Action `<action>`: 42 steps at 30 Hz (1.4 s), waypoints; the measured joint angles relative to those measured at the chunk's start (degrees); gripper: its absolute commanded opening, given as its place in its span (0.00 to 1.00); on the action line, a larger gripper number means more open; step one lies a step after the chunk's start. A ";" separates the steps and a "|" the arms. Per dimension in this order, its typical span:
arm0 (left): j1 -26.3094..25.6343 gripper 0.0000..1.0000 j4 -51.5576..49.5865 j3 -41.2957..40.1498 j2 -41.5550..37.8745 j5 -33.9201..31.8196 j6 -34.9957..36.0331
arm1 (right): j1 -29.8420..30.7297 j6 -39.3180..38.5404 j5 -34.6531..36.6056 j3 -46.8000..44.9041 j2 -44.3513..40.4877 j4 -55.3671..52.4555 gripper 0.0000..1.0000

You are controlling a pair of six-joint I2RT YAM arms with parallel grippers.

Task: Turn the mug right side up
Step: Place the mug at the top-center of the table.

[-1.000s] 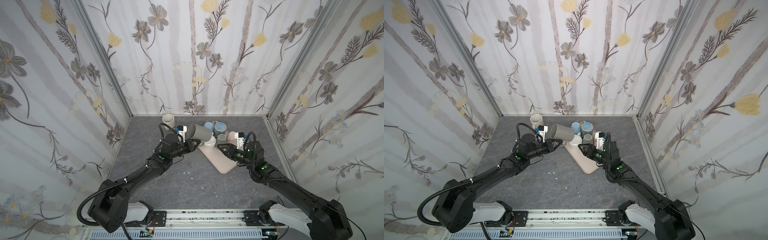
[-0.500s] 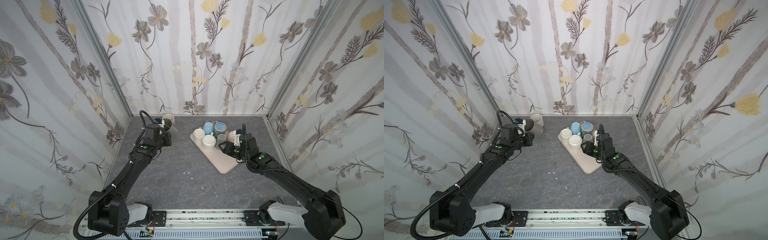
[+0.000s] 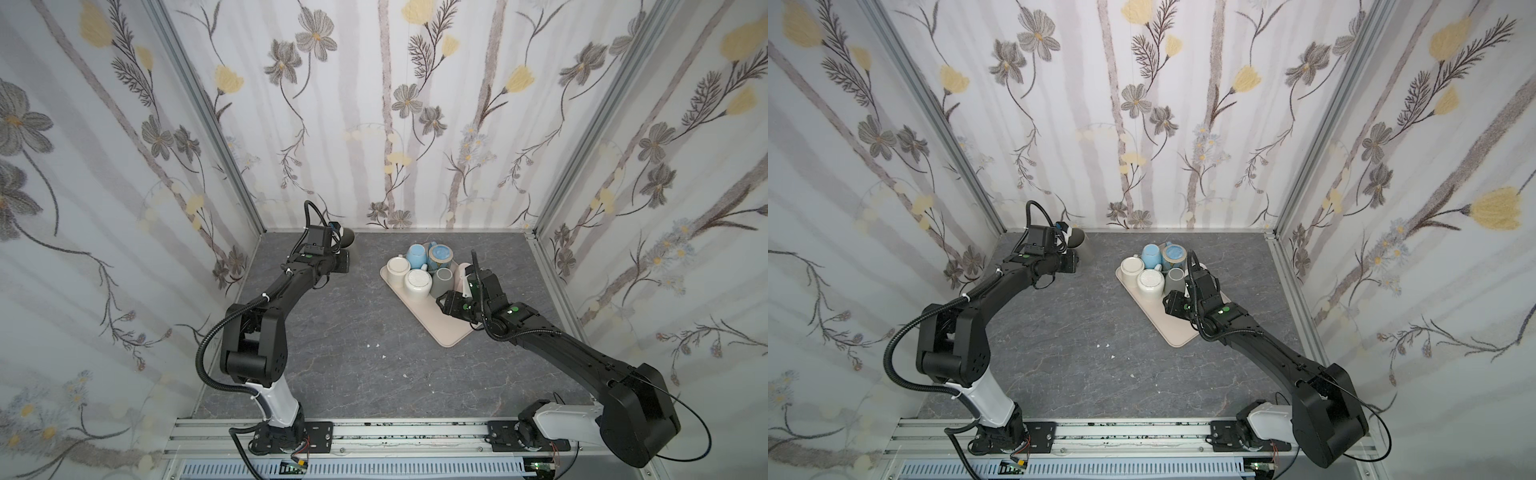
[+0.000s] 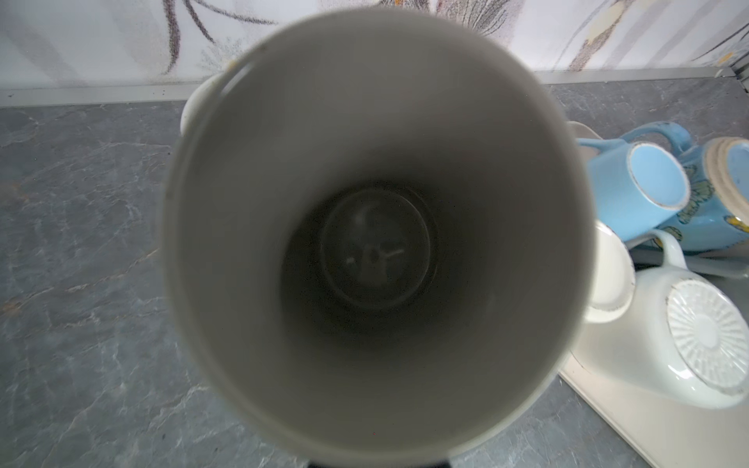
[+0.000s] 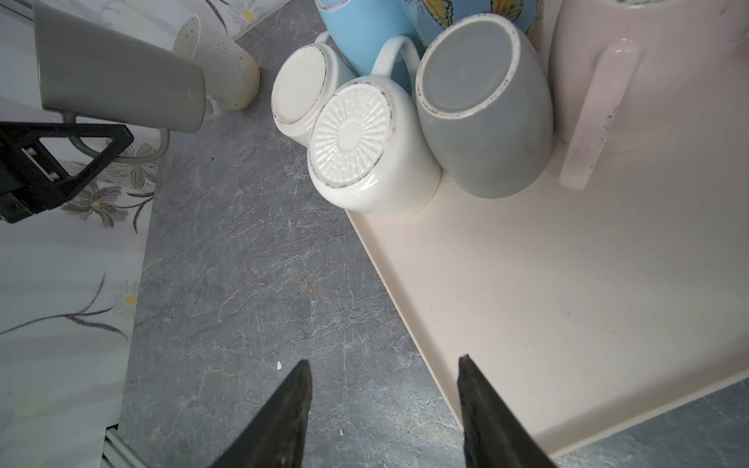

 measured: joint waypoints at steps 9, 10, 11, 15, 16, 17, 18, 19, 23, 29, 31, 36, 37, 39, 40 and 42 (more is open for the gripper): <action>-4.04 0.00 -0.48 16.68 14.62 -3.50 -2.60 | -1.92 -1.40 0.98 0.09 2.03 -0.04 0.57; -4.31 0.00 -0.70 18.49 16.24 -4.31 -2.84 | -2.19 -1.70 1.14 0.17 2.29 -0.04 0.58; -4.48 0.00 -1.20 20.35 17.79 -5.07 -3.50 | -2.49 -1.86 1.42 0.33 2.54 -0.09 0.58; -4.63 0.00 -3.43 25.70 22.73 -8.09 -5.77 | -3.67 -2.60 1.68 0.74 3.17 -0.37 0.58; -4.63 0.00 -4.17 26.91 23.78 -8.59 -5.97 | -3.93 -2.97 1.84 0.76 3.21 -0.55 0.58; -4.63 0.00 -4.92 28.24 24.96 -9.05 -6.34 | -4.24 -2.99 1.84 0.76 3.21 -0.76 0.58; -4.63 0.00 -5.64 29.53 26.08 -9.42 -6.91 | -4.66 -3.21 1.84 0.76 3.21 -0.92 0.58; -4.63 0.00 -6.25 30.51 26.93 -9.75 -7.04 | -4.96 -3.41 1.86 0.76 3.23 -0.98 0.58; -4.76 0.00 -8.44 32.76 29.55 -10.49 -7.72 | -5.92 -4.09 1.92 0.83 3.32 -1.73 0.58; -4.79 0.03 -11.65 32.96 30.47 -11.32 -8.52 | -6.43 -4.87 2.05 0.74 2.86 -2.73 0.58; -4.81 0.09 -12.11 33.05 30.51 -11.56 -8.55 | -6.43 -4.90 2.08 0.42 2.34 -2.75 0.58; -4.83 0.27 -12.09 33.16 30.58 -12.44 -8.61 | -6.58 -4.94 2.14 -0.46 2.05 -3.34 0.59; -4.81 0.29 -12.02 33.18 30.58 -12.66 -8.70 | -6.60 -4.98 2.21 -0.46 2.05 -3.43 0.59; -4.79 0.31 -12.07 33.24 30.58 -13.25 -8.72 | -6.71 -5.09 2.27 -0.46 2.19 -3.43 0.59; -4.79 0.32 -12.11 33.24 30.56 -13.27 -8.72 | -6.75 -5.11 2.29 -0.46 2.38 -3.43 0.59; -4.79 0.34 -12.07 33.27 30.56 -13.42 -8.72 | -6.86 -5.42 2.29 -0.39 3.04 -3.50 0.59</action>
